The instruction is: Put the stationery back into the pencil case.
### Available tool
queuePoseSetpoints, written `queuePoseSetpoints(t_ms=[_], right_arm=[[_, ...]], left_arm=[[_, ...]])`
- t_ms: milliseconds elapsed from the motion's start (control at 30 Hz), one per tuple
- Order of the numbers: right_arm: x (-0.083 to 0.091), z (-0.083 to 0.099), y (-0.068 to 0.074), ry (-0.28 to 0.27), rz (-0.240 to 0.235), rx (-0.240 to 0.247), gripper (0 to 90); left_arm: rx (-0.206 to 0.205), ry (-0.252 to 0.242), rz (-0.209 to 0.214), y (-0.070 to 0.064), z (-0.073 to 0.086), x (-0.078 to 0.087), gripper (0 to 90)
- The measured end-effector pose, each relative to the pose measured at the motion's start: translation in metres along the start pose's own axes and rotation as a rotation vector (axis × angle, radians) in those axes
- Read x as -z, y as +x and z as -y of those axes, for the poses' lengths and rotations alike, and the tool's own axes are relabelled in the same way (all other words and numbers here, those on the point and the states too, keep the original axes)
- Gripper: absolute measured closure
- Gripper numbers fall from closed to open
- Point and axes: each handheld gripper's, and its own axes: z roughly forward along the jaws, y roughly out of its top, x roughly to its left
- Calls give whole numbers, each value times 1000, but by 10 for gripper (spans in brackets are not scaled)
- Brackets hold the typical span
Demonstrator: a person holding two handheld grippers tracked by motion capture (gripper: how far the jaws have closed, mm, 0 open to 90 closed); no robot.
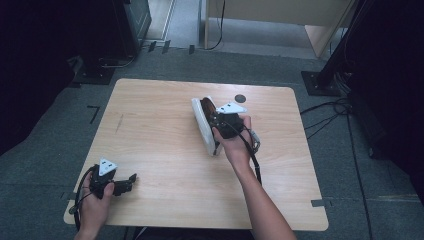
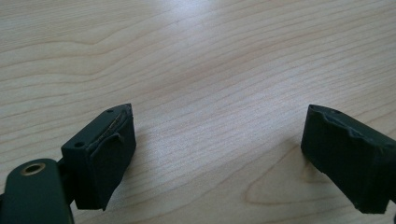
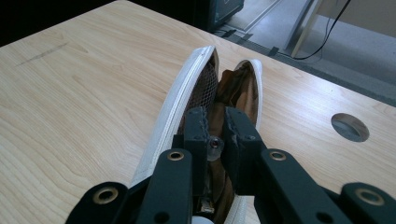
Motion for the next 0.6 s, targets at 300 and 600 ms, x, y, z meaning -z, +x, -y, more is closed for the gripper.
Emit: queuePoseSetpoints(t_ms=[300,600], right_arm=[[-6,3,-2,31,-28,5,742],[9,3,-5,-11,-43,-12,749]], left_arm=[[0,-1,0,0,0,0,104],[0,-1,-1,0,0,0,104]])
